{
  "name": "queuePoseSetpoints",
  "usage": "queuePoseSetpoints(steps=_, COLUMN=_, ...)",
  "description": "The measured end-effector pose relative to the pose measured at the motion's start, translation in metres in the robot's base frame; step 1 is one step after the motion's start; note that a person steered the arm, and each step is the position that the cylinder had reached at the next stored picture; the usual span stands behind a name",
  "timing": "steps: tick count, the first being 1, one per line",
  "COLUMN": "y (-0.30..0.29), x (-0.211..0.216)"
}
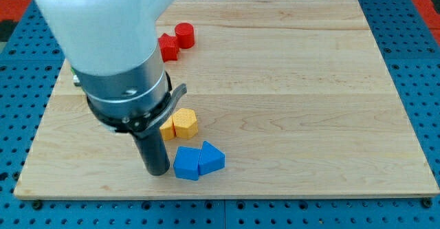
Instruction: Place the arm in between the red star and yellow hexagon
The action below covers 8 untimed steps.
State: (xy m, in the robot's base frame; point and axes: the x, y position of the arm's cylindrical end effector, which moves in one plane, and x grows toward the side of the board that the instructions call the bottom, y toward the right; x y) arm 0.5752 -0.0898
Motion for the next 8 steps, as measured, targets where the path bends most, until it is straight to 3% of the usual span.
queuePoseSetpoints(steps=1, y=0.031, x=-0.004)
queuePoseSetpoints(steps=4, y=0.000, x=-0.004)
queuePoseSetpoints(steps=8, y=0.014, x=-0.049)
